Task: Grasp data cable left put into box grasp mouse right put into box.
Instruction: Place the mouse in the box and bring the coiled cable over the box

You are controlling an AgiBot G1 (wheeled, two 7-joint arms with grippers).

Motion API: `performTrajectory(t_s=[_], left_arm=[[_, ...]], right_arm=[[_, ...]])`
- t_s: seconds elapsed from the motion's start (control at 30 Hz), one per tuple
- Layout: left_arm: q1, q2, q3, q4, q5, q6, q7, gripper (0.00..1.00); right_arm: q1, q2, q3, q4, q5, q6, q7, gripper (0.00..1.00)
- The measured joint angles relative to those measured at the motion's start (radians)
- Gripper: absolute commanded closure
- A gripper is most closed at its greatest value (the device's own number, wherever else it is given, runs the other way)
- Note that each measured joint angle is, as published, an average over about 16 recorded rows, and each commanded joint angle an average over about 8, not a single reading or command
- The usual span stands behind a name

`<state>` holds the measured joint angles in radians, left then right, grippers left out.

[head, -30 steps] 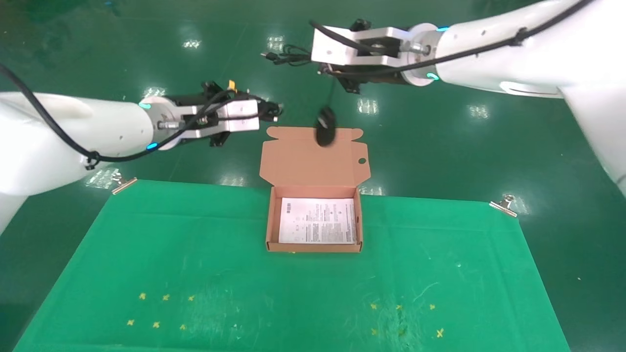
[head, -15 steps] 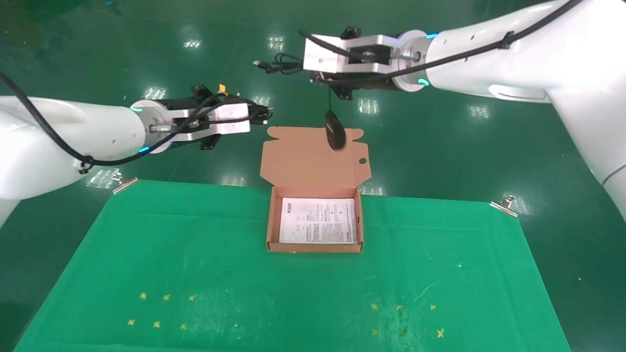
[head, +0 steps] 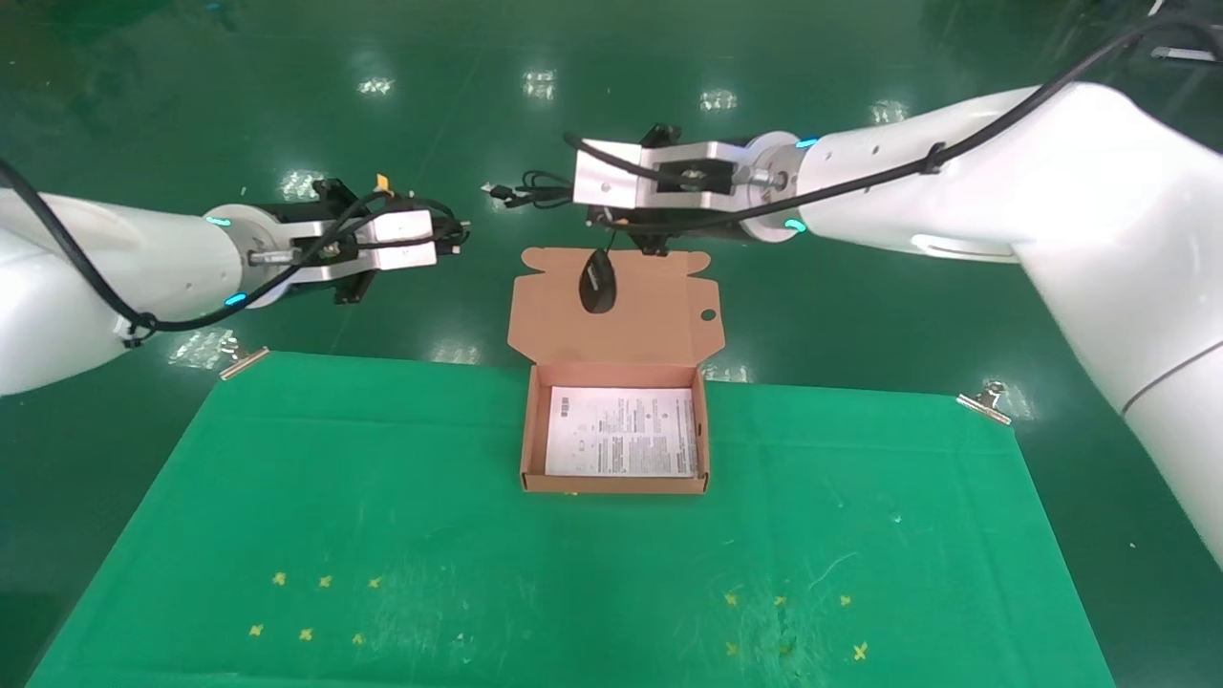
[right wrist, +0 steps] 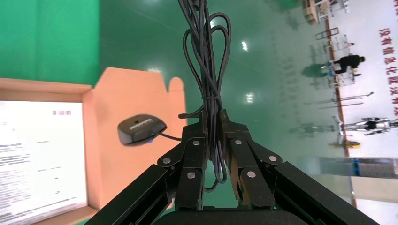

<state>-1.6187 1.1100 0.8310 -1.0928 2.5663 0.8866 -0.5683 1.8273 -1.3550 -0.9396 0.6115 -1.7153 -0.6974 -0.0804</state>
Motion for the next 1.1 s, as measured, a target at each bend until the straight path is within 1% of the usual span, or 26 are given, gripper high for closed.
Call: performTrajectory(t_s=[0.63,1.1], left_arm=[[0.003,-0.001,0.000,-0.010,0.013,0.006,-0.012,1.00],[0.003,-0.001,-0.001,-0.010,0.013,0.007,-0.013,1.00]], right_arm=[[-0.064,-0.011,-0.145,0.018,0.134,0.028,0.016,1.00],[-0.105,-0.016,-0.285,0.044,0.256,0.093,0.065,1.00]])
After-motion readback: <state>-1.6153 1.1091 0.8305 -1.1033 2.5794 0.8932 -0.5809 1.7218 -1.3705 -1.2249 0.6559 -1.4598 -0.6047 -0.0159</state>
